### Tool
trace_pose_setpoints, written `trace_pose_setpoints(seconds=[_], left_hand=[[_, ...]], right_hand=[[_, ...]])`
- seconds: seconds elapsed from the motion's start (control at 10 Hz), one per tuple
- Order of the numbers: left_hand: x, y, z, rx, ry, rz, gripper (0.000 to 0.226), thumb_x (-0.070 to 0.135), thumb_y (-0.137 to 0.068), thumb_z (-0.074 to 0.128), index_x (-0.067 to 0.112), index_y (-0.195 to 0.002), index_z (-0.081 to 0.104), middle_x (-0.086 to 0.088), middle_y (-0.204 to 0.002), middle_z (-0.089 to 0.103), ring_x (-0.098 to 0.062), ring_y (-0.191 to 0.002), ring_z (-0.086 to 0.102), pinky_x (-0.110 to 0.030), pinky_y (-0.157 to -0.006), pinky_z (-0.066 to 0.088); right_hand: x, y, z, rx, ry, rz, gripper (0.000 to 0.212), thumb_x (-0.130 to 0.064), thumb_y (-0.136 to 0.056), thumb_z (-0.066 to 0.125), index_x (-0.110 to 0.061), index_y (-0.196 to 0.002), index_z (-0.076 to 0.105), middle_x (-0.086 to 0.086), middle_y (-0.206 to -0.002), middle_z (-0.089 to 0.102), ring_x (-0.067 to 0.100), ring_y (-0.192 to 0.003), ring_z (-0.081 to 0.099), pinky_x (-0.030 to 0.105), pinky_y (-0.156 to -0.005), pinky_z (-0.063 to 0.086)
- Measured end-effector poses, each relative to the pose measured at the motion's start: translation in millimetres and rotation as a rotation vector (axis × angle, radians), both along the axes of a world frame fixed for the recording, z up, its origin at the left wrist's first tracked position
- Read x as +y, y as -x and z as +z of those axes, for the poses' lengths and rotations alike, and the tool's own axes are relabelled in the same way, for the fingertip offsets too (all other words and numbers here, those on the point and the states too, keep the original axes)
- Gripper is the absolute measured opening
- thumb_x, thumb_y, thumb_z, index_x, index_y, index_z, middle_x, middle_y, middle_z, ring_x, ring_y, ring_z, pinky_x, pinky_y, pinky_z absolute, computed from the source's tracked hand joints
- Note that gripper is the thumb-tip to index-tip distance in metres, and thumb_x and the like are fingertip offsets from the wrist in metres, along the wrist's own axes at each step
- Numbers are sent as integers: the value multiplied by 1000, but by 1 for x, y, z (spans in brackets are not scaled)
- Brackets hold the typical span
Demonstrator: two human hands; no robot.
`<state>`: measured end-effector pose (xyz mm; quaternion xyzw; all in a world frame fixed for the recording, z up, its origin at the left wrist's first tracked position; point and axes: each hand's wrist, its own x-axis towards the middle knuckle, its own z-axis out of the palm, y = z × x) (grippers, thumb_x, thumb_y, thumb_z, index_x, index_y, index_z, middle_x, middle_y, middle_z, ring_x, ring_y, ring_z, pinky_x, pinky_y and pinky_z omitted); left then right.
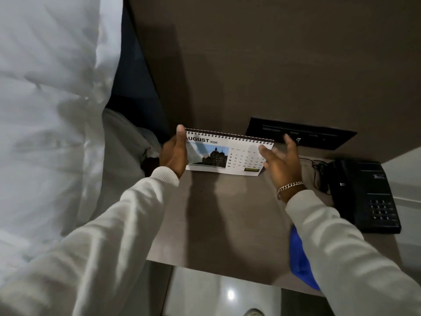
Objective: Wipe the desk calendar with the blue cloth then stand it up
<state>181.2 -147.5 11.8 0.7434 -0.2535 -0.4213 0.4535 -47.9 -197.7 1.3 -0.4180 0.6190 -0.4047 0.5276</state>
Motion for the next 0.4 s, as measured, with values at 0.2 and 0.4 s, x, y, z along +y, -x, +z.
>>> trace_pose_setpoints(seconds=[0.2, 0.4], left_hand=[[0, -7, 21, -28, 0, -115, 85, 79, -78, 30, 13, -118, 64, -13, -130, 65, -34, -123, 59, -51, -108, 42], [1, -9, 129, -391, 236, -280, 43, 43, -99, 44, 16, -129, 60, -7, -134, 64, -24, -129, 56, -25, -104, 37]], right_hand=[[11, 0, 19, 72, 28, 2, 88, -7, -82, 73, -19, -150, 18, 20, -147, 46, 23, -127, 54, 32, -97, 42], [76, 48, 185, 27, 442, 132, 56, -27, -84, 72, -38, -133, 47, -5, -134, 63, 9, -119, 62, 26, -92, 56]])
